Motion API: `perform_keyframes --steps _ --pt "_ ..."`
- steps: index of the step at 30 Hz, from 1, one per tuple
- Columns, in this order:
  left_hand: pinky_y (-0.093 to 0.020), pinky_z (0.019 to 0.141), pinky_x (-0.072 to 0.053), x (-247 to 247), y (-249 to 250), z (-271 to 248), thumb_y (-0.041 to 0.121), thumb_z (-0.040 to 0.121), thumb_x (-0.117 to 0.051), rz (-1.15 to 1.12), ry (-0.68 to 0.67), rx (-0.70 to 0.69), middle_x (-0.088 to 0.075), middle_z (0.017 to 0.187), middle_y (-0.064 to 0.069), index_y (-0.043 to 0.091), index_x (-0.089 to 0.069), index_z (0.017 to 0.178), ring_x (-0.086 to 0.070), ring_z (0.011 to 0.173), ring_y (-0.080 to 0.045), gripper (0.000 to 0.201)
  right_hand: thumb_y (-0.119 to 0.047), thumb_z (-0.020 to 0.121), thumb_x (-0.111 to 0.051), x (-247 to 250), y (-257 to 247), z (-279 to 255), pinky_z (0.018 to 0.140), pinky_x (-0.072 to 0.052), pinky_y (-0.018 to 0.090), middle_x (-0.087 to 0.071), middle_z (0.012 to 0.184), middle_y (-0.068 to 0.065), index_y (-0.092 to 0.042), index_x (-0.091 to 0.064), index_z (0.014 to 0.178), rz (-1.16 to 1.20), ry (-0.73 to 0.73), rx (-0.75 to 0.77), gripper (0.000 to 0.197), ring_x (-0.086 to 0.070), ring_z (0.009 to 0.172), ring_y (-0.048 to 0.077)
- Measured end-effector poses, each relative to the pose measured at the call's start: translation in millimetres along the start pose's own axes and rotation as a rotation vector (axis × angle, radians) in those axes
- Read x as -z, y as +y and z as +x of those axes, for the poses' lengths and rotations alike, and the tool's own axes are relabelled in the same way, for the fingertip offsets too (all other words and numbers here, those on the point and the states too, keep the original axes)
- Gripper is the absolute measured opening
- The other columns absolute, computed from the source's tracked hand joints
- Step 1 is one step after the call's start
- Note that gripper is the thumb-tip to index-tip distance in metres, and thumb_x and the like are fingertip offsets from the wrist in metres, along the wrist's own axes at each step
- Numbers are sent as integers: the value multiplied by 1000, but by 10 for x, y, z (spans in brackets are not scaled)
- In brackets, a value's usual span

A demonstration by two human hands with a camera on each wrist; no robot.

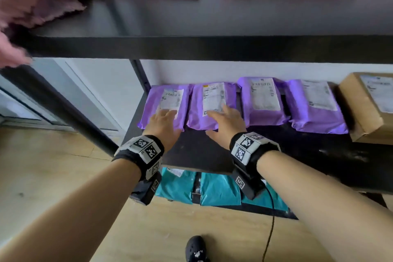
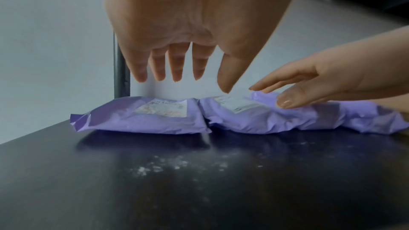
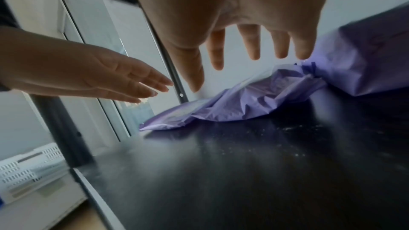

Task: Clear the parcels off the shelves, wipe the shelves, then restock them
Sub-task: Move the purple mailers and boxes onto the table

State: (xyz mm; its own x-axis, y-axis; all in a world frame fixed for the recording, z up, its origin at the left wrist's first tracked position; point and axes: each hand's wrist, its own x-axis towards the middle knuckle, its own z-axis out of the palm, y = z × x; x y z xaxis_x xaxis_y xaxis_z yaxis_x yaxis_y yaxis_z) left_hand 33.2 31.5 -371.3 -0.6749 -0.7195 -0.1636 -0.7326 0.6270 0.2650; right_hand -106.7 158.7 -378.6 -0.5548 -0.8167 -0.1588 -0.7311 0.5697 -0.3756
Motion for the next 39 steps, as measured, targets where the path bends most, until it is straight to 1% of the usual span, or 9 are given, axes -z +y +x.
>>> perform_keyframes --steps 3,5,9,15,18,23,27,33,39 --pt "-46 114 -23 -72 -168 343 42 90 -53 166 -38 12 -18 155 -6 29 -25 146 -17 141 -33 64 -47 88 -54 -69 -79 297 112 -14 56 4 158 6 -43 -24 143 -114 -129 -91 63 -1 142 41" --pt "-58 110 -21 -105 -249 494 52 87 -52 194 -129 75 -5 157 -3 39 -18 146 -6 143 -37 69 -50 88 -52 -145 -116 457 111 -12 61 16 157 5 -47 -15 144 -128 -192 -139 68 10 141 44" --pt "-63 107 -25 -196 -415 642 61 78 -57 122 -258 94 10 156 -5 52 -11 142 0 142 -43 79 -44 89 -54 -288 -179 603 108 -23 62 24 154 8 -48 -22 141 -98 -182 -197 62 5 140 48" --pt "-52 103 -37 -269 -411 628 52 83 -56 151 -210 63 -4 153 -11 49 -21 140 -23 135 -39 66 -23 89 -54 -388 -277 601 107 -19 65 20 155 5 -40 -46 123 -88 -110 -250 39 -11 138 43" --pt "-47 97 -43 -255 -383 583 36 81 -57 122 -165 51 -22 142 -11 44 -34 134 -36 122 -37 58 -24 87 -55 -386 -280 572 104 -31 59 14 156 9 -32 -50 117 -116 -106 -225 31 -19 134 43" --pt "-43 95 -42 -222 -327 457 30 83 -57 66 -96 67 -31 142 -8 34 -45 133 -39 119 -36 51 -28 87 -54 -331 -249 413 101 -36 54 7 156 10 -30 -52 117 -105 -74 -207 30 -23 131 39" --pt "-42 96 -38 -189 -227 295 31 86 -54 33 7 73 -37 138 -10 28 -47 133 -42 116 -37 47 -35 88 -53 -247 -232 232 92 -41 41 -1 156 12 -26 -53 119 -115 1 -158 32 -33 125 38" --pt "-44 97 -38 -75 111 -230 24 87 -52 -9 167 77 -36 138 -14 22 -49 130 -44 114 -39 43 -40 88 -53 -24 -125 -283 93 -43 42 -6 155 16 -23 -53 120 -114 96 -51 37 -36 123 40" --pt "-44 98 -37 -99 771 -1140 24 88 -51 26 292 39 -30 142 -16 23 -48 131 -43 116 -38 43 -38 87 -57 322 326 -1176 98 -43 47 -5 155 13 -26 -49 131 -80 136 42 46 -32 129 38"
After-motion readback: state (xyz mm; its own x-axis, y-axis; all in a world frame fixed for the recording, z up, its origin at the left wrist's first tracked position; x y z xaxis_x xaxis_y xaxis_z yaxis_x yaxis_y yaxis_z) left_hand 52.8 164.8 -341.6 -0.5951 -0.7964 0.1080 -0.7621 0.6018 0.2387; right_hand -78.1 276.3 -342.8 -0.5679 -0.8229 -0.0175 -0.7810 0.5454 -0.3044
